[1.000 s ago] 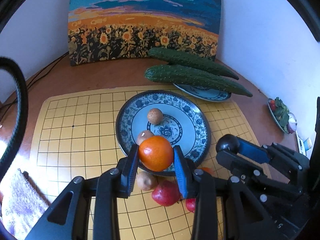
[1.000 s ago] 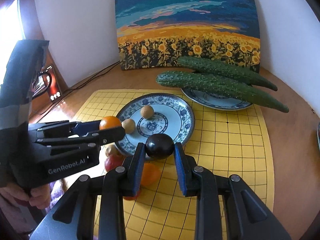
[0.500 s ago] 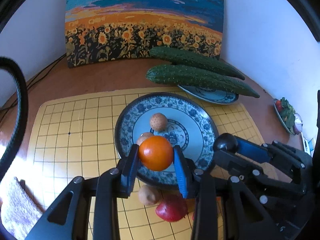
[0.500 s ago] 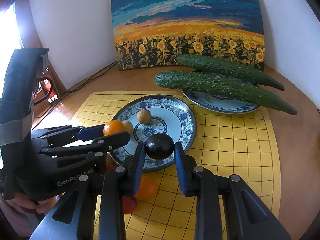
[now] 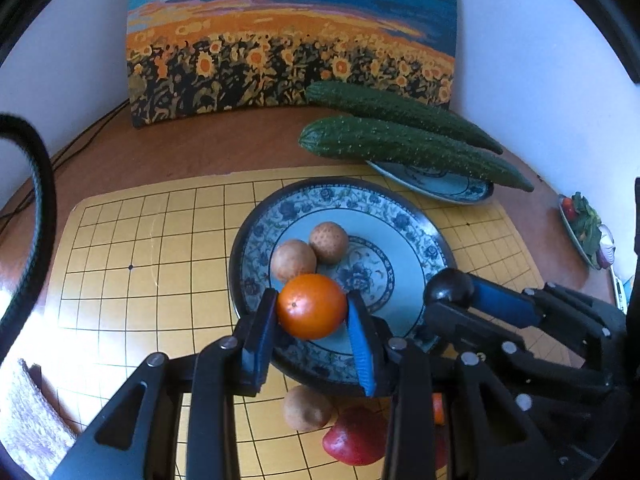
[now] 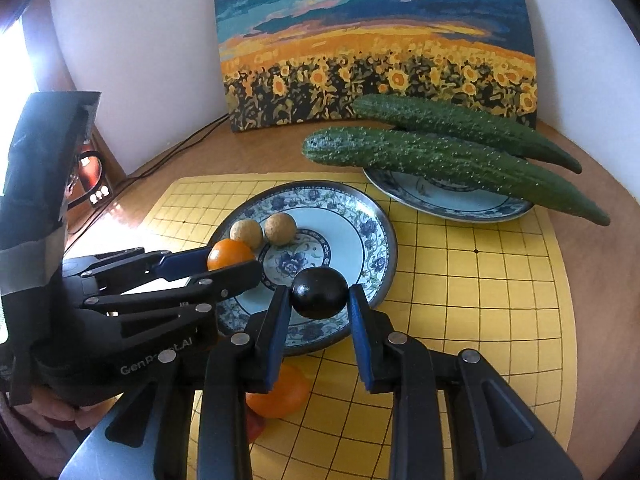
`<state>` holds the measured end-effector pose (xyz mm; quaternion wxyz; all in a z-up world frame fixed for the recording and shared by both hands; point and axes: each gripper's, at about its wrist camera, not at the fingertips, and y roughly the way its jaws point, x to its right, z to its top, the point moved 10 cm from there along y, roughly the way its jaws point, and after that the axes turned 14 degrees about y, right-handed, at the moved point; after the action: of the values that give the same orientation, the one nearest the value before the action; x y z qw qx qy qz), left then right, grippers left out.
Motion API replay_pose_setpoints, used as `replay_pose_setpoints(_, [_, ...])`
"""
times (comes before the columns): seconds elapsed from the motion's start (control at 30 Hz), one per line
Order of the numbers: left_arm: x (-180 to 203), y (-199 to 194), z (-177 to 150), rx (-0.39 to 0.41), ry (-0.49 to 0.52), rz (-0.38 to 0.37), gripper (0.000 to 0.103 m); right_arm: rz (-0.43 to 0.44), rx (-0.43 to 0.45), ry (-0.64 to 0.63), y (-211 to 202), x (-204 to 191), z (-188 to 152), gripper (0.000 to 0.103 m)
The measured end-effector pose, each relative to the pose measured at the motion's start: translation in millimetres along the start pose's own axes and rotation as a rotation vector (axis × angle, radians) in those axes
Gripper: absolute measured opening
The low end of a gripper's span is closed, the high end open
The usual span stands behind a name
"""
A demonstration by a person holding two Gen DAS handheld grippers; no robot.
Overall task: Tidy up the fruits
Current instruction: 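Carry the orange and black plum over the blue-and-white plate, then lower the orange and plum onto the plate and open both grippers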
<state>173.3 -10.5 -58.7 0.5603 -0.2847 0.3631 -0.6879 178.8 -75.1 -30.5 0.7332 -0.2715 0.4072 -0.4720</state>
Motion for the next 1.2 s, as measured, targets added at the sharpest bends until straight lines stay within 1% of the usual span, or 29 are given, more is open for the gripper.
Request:
replay_pose_setpoints(0.23, [1.1, 0.7, -1.5, -0.009, 0.006, 0.009, 0.036, -0.008, -0.012, -0.009, 5.5, 0.7, -3.0, 0.030])
replay_pose_setpoints(0.43, [1.7, -1.3, -2.9, -0.019, 0.006, 0.001, 0.036, -0.010, -0.010, -0.010, 4.9, 1.2, -3.1, 0.030])
replay_pose_setpoints(0.6, [-0.6, -7.1, -3.8, -0.015, 0.004, 0.005, 0.041, -0.016, -0.006, -0.008, 3.2, 1.9, -3.0, 0.032])
replay_pose_setpoints(0.7, [-1.4, -11.8, -3.2, -0.008, 0.006, 0.009, 0.043, -0.018, 0.005, -0.004, -0.6, 2.9, -1.9, 0.037])
replay_pose_setpoints(0.8, [-0.8, -16.8, -3.0, -0.002, 0.001, 0.005, 0.044, -0.020, 0.016, -0.002, -5.5, 3.7, -0.5, 0.040])
replay_pose_setpoints(1.2, [8.2, -43.0, -9.6, 0.018, 0.001, -0.008, 0.045, -0.018, 0.045, -0.002, -31.0, -1.2, -5.0, 0.041])
